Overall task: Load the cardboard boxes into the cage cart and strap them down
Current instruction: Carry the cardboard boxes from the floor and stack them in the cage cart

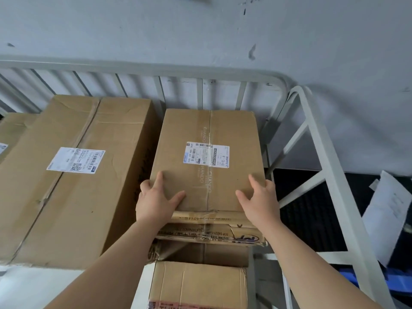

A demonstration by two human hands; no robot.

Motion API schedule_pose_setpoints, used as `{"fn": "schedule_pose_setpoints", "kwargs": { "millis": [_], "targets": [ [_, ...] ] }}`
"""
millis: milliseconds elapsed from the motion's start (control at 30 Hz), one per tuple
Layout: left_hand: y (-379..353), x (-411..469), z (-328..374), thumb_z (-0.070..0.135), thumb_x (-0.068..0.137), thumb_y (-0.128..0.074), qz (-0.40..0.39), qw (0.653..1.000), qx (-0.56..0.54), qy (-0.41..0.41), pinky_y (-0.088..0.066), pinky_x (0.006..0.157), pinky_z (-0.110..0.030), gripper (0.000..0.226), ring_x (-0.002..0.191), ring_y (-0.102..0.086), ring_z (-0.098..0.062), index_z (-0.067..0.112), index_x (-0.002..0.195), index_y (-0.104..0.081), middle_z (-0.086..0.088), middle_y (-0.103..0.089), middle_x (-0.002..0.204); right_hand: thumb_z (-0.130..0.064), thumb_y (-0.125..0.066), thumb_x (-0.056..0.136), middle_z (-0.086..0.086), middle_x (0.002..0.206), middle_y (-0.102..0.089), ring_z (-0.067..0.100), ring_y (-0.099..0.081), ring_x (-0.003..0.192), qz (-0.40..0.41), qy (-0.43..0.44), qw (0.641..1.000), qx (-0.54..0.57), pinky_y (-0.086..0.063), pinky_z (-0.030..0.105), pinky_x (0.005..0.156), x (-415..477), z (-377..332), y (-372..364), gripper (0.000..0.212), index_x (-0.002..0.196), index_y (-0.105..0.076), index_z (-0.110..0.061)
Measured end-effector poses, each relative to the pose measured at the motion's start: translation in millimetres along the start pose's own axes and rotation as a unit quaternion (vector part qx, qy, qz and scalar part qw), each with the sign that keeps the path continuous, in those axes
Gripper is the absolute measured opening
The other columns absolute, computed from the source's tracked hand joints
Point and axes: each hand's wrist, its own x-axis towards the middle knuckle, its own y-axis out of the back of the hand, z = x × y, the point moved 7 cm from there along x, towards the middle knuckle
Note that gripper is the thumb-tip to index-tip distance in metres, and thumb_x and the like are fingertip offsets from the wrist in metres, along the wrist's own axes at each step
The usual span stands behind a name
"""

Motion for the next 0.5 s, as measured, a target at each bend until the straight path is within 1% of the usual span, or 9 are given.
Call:
{"fn": "schedule_pose_setpoints", "kwargs": {
  "millis": [167, 267, 333, 400, 433, 500],
  "targets": [
    [-11.1, 15.6, -2.3, 0.066, 0.079, -0.057, 0.002, 1.0, -0.006, 0.002, -0.045, 0.098, -0.046, 0.093, 0.127, -0.04, -0.033, 0.03, 0.151, -0.011, -0.012, -0.025, 0.146, -0.052, -0.051, 0.091, 0.016, 0.148, -0.021, 0.031, -0.044, 0.125, -0.026, -0.006, 0.999, -0.032, -0.045, 0.037, 0.097, 13.6, -1.7, -13.8, 0.068, 0.149, -0.023, -0.03],
    [-13.0, 20.4, -2.7, 0.066, 0.081, -0.055, -0.01, 1.0, -0.009, 0.001, -0.04, 0.104, -0.047, 0.092, 0.131, -0.034, -0.034, 0.03, 0.151, -0.008, -0.012, -0.021, 0.148, -0.051, -0.048, 0.092, 0.018, 0.149, -0.019, 0.033, -0.043, 0.126, -0.039, -0.006, 0.998, -0.046, -0.046, 0.039, 0.096, 16.6, -4.5, -16.7, 0.067, 0.149, -0.021, -0.03],
    [-12.9, 18.8, -2.2, 0.066, 0.083, -0.052, -0.024, 1.0, 0.002, 0.003, -0.035, 0.106, -0.047, 0.092, 0.133, -0.03, -0.034, 0.03, 0.152, -0.004, -0.014, -0.019, 0.149, -0.05, -0.046, 0.093, 0.019, 0.148, -0.02, 0.034, -0.041, 0.127, -0.055, -0.01, 0.997, -0.057, -0.046, 0.041, 0.099, 15.8, -6.3, -17.5, 0.067, 0.15, -0.018, -0.029],
    [-9.8, 15.8, 0.6, 0.067, 0.085, -0.047, -0.035, 0.998, 0.046, 0.002, -0.031, 0.109, -0.047, 0.088, 0.135, -0.027, -0.035, 0.029, 0.152, -0.004, -0.015, -0.019, 0.151, -0.049, -0.044, 0.094, 0.02, 0.148, -0.02, 0.036, -0.034, 0.132, -0.064, -0.02, 0.994, -0.082, -0.039, 0.045, 0.106, 14.1, -8.2, -15.0, 0.065, 0.149, -0.018, -0.028],
    [-6.4, 13.4, 3.5, 0.066, 0.087, -0.045, -0.033, 0.997, 0.076, -0.003, -0.028, 0.11, -0.048, 0.083, 0.137, -0.024, -0.035, 0.028, 0.151, -0.007, -0.015, -0.019, 0.152, -0.049, -0.044, 0.094, 0.021, 0.149, -0.021, 0.036, -0.029, 0.135, -0.062, -0.019, 0.992, -0.106, -0.034, 0.046, 0.109, 12.0, -10.6, -12.1, 0.064, 0.149, -0.02, -0.026],
    [6.2, 5.9, 12.9, 0.06, 0.09, -0.044, -0.005, 0.993, 0.115, -0.029, -0.023, 0.112, -0.047, 0.072, 0.139, -0.023, -0.034, 0.025, 0.148, -0.021, -0.012, -0.023, 0.153, -0.046, -0.046, 0.095, 0.018, 0.153, -0.019, 0.034, -0.019, 0.141, -0.045, 0.006, 0.989, -0.143, -0.026, 0.047, 0.114, 5.0, -20.2, -3.6, 0.06, 0.147, -0.028, -0.021]
  ]
}}
